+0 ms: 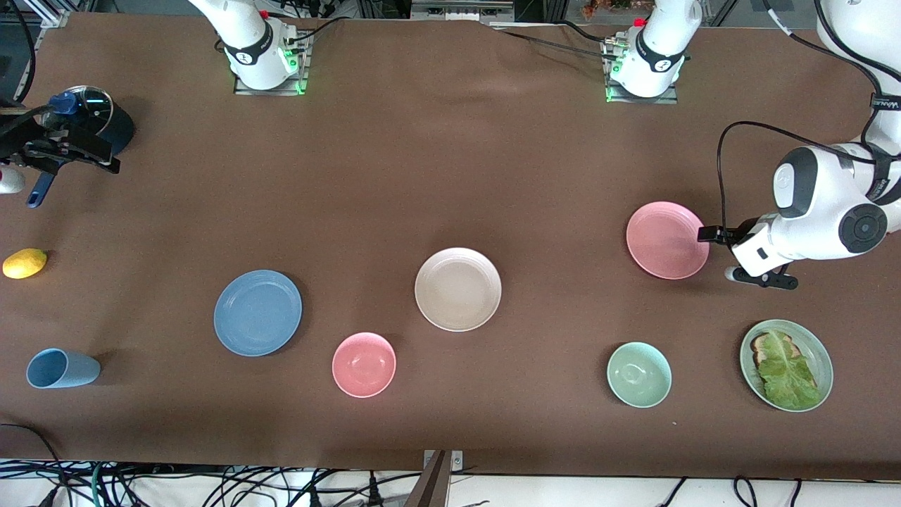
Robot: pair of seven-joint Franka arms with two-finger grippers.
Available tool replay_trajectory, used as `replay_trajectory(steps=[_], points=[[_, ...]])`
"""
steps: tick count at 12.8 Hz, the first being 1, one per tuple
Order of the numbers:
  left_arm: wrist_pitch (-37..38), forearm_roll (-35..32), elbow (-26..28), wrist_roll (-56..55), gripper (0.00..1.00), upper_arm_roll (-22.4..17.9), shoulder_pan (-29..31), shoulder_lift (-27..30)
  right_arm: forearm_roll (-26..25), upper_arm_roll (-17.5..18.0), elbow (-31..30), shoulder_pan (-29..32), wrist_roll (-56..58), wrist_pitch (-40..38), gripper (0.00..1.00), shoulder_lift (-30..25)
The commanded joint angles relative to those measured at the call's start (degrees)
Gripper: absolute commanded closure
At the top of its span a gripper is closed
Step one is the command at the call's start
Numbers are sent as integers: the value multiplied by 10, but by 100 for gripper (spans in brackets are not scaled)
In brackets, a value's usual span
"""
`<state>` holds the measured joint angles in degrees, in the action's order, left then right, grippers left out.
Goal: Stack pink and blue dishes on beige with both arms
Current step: 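Reach the left gripper down to the pink plate rim and grasp it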
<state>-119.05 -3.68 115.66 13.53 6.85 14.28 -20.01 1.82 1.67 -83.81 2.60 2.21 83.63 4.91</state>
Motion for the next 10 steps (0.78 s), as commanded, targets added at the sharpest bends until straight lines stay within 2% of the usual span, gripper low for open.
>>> replay_trajectory(steps=[1,3,4,10], points=[[-80,-12,83,24,0,5,13,32,1,2,-5,0,-4,0,0,-10],[-154,-12,139,47,0,5,37,40,1,3,-5,0,-4,0,0,-10],[-168,-12,150,56,0,6,43,40,1,3,-5,0,-4,0,0,-10],[-168,11,140,53,0,7,58,4,1,3,-5,0,-4,-1,0,-10]])
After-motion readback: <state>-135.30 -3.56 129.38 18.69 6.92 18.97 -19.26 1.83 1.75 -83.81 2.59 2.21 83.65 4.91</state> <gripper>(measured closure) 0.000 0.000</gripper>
